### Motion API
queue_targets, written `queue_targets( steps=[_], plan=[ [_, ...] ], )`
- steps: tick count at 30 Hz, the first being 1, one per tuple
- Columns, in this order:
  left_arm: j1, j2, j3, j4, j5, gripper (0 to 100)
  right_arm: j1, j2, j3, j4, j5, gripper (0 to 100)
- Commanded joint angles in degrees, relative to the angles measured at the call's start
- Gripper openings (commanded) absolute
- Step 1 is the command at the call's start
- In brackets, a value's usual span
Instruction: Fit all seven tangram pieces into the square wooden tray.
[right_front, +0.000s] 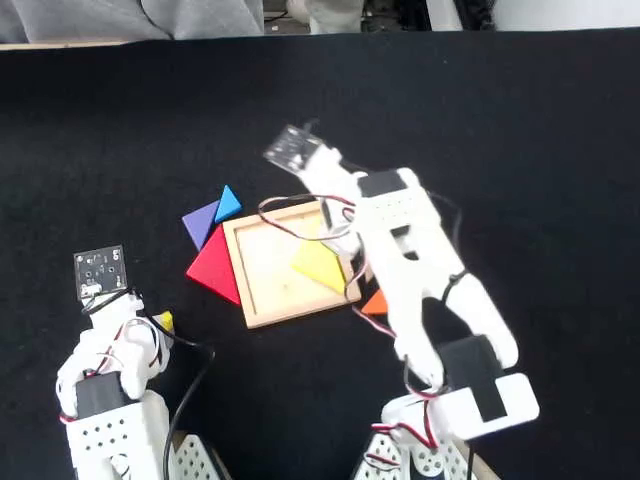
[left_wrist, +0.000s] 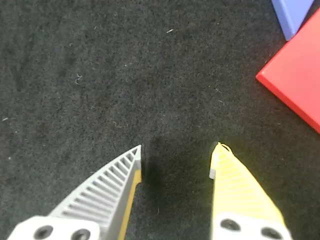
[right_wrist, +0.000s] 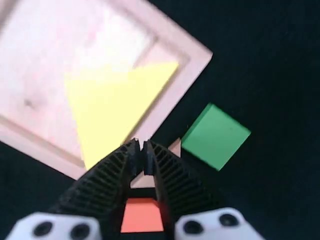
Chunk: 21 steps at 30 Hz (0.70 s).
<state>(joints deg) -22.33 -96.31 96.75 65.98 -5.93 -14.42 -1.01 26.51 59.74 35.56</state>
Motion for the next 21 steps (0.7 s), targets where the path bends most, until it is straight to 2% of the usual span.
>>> queue_targets(
  steps=[1,6,9,14,21],
  plan=[
    [-0.7,-0.2,0.5,0.1,-0.1,23,1.4,-0.5,0.1,-0.8,1.1,1.1],
    [-0.7,-0.2,0.5,0.1,-0.1,23,1.0,0.8,2.6,0.4,3.6,1.1],
    [-0.7,-0.2,0.5,0.1,-0.1,23,-2.9,2.2,6.5,0.4,7.5,1.1],
    [-0.7,-0.2,0.5,0.1,-0.1,23,-8.4,2.6,8.4,1.3,7.8,1.1],
    [-0.7,-0.2,0.5,0.1,-0.1,23,-10.5,-4.4,2.5,10.4,8.1,1.1]
  ],
)
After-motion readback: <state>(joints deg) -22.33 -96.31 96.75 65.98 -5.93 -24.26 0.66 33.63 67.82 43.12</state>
